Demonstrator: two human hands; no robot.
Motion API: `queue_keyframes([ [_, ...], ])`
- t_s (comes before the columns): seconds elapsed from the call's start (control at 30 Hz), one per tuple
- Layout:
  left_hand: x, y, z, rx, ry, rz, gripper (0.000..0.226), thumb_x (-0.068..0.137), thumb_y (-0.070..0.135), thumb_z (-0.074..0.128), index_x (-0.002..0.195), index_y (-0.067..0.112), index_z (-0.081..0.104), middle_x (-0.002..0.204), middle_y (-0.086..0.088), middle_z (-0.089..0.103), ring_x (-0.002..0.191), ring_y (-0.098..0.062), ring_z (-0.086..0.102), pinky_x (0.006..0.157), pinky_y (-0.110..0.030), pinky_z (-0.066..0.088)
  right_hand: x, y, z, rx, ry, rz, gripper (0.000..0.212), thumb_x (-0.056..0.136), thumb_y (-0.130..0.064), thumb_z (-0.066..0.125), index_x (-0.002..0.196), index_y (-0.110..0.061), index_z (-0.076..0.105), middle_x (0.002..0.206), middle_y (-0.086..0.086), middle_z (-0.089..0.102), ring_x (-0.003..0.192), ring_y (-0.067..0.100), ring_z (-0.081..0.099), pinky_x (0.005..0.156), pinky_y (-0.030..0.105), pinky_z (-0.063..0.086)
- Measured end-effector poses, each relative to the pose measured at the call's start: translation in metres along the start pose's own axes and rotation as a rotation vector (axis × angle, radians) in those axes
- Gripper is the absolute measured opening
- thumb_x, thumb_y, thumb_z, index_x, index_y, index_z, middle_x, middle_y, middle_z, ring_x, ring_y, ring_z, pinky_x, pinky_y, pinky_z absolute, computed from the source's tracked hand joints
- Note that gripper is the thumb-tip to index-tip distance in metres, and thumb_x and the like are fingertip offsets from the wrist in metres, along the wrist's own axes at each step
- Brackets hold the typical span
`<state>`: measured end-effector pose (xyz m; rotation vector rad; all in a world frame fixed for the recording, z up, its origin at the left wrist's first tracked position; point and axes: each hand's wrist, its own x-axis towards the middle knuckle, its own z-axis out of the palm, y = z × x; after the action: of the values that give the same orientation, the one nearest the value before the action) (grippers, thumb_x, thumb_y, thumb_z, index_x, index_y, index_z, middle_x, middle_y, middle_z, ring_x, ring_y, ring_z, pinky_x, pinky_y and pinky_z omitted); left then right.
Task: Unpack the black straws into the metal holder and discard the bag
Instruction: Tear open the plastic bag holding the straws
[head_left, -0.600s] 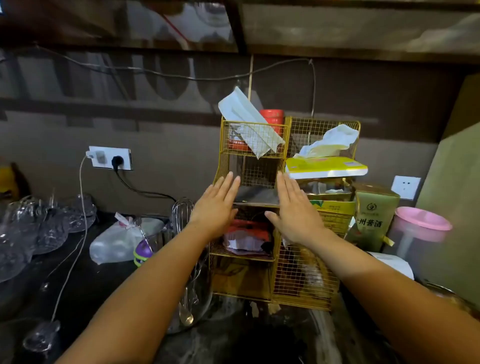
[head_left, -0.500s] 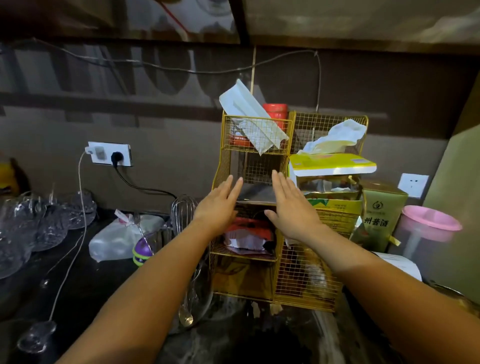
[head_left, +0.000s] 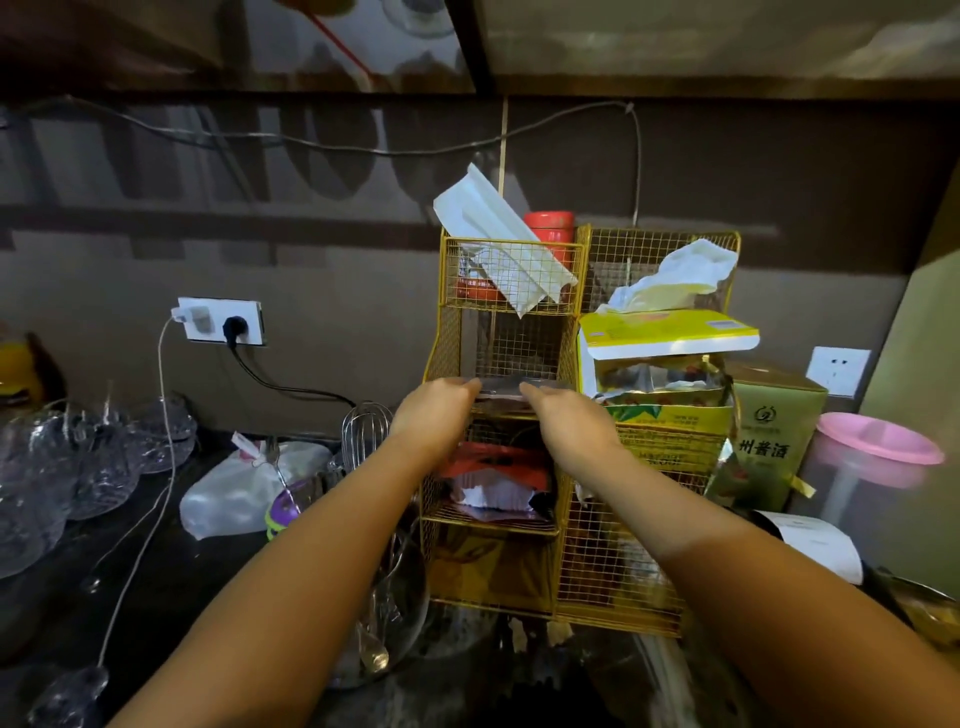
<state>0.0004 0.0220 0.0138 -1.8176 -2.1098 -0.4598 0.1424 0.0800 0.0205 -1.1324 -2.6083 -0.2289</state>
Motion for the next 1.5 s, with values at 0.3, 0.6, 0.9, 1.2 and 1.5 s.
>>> queue_keyframes([
  [0.3,-0.025,0.003,-0.074,0.003,0.191,-0.002,0.044,0.079,-0.006,0.049,0.121,0.007,0.048,0.119,-0.018,0.058,0.105,-0.036,0.056,0.083,-0.044,0.048,-0.021,-0.020,-0.059,0.026,0.252,-0.098,0.029,0.082,0.005,0.049,0.109,-0.004,0.047,0.105,0.019,0.060,0.096,0.037,0.057,0.060,0.036,0.035],
  [0.6,-0.058,-0.008,-0.150,-0.019,0.347,0.014,0.022,0.080,-0.002,0.045,0.091,-0.001,0.064,0.093,-0.026,0.067,0.090,-0.037,0.062,0.078,-0.042,0.051,-0.038,-0.049,-0.107,0.120,0.493,-0.153,0.022,0.084,0.004,0.045,0.102,-0.005,0.052,0.102,0.018,0.063,0.093,0.036,0.058,0.060,0.035,0.038],
  [0.9,-0.144,-0.015,-0.157,-0.070,0.258,0.021,0.020,0.086,0.003,0.049,0.092,-0.003,0.068,0.093,-0.025,0.070,0.088,-0.036,0.064,0.080,-0.038,0.045,-0.089,-0.090,-0.084,0.232,0.392,-0.271,0.014,0.090,-0.008,0.043,0.101,-0.008,0.053,0.096,0.020,0.064,0.089,0.040,0.059,0.060,0.036,0.038],
  [1.2,-0.239,-0.027,-0.083,-0.222,0.068,-0.157,0.021,0.088,0.003,0.048,0.096,-0.004,0.066,0.102,-0.026,0.068,0.097,-0.037,0.062,0.085,-0.037,0.042,-0.163,-0.137,-0.016,0.310,0.006,-0.320,0.012,0.087,-0.003,0.047,0.094,-0.008,0.055,0.091,0.018,0.065,0.087,0.038,0.061,0.062,0.037,0.042],
  [1.5,-0.286,-0.019,-0.029,-0.347,-0.050,-0.176,0.020,0.086,0.000,0.050,0.097,-0.001,0.066,0.104,-0.022,0.069,0.100,-0.031,0.063,0.082,-0.025,0.037,-0.201,-0.148,0.031,0.624,-0.388,-0.202,0.027,0.085,-0.011,0.049,0.061,-0.015,0.059,0.077,0.015,0.071,0.066,0.016,0.065,0.072,0.037,0.055],
])
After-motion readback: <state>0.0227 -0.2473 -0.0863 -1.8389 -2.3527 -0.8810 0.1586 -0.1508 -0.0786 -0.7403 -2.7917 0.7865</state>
